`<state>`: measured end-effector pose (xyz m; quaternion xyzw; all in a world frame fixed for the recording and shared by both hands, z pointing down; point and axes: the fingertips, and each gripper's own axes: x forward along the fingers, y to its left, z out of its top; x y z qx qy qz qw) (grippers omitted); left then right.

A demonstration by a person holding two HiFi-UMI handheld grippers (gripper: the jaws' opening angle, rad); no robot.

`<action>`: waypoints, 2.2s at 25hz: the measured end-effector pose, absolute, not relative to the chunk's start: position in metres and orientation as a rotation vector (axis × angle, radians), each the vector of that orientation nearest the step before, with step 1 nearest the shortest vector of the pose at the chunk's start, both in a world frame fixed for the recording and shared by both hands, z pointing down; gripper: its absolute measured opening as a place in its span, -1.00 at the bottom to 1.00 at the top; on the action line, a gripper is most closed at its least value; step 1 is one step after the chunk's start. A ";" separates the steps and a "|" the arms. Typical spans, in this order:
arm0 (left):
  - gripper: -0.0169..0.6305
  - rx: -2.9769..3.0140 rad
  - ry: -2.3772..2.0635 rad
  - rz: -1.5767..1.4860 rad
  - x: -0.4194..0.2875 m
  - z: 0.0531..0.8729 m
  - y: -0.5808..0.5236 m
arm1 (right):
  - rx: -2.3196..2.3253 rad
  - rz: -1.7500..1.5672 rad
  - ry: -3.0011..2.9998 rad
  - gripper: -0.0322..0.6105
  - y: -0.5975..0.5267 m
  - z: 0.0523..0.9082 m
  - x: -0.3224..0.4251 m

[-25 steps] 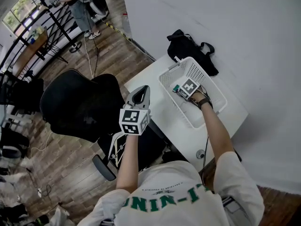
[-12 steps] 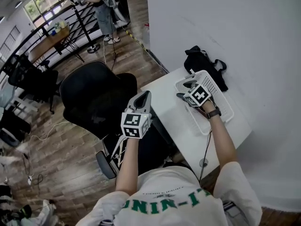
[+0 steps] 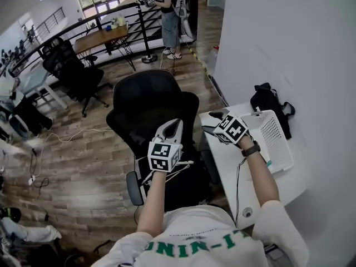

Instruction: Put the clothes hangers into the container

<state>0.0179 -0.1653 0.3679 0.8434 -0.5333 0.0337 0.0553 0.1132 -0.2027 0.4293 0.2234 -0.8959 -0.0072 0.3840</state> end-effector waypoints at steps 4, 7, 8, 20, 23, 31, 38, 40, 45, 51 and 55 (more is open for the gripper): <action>-0.91 2.489 -1.699 0.110 -0.021 0.373 -0.154 | 0.463 -0.052 -2.300 -0.06 -0.191 0.435 0.064; -0.91 2.435 -1.745 0.117 -0.046 0.377 -0.142 | 0.385 -0.051 -2.308 -0.06 -0.177 0.442 0.033; -0.91 2.411 -1.763 0.119 -0.057 0.378 -0.135 | 0.357 -0.050 -2.308 -0.06 -0.170 0.445 0.022; -0.91 2.133 -1.814 0.187 -0.140 0.479 -0.091 | 0.125 0.130 -2.297 -0.16 -0.115 0.557 -0.065; -0.91 2.073 -1.791 0.203 -0.152 0.518 -0.088 | 0.095 0.212 -2.256 -0.16 -0.109 0.608 -0.077; -0.91 1.995 -1.710 0.243 -0.185 0.616 -0.092 | 0.090 0.315 -2.183 -0.16 -0.107 0.733 -0.102; -0.91 1.955 -1.628 0.271 -0.195 0.731 -0.112 | 0.137 0.324 -2.094 -0.16 -0.137 0.884 -0.111; -0.91 1.937 -1.610 0.264 -0.194 0.760 -0.117 | 0.147 0.324 -2.073 -0.16 -0.145 0.925 -0.111; -0.91 1.929 -1.584 0.253 -0.192 0.820 -0.128 | 0.173 0.354 -2.022 -0.16 -0.161 1.010 -0.112; -0.91 1.886 -1.571 0.253 -0.210 0.879 -0.155 | 0.128 0.281 -1.923 -0.13 -0.179 1.092 -0.122; -0.91 1.864 -1.546 0.253 -0.204 0.899 -0.148 | 0.139 0.332 -1.896 -0.13 -0.175 1.115 -0.115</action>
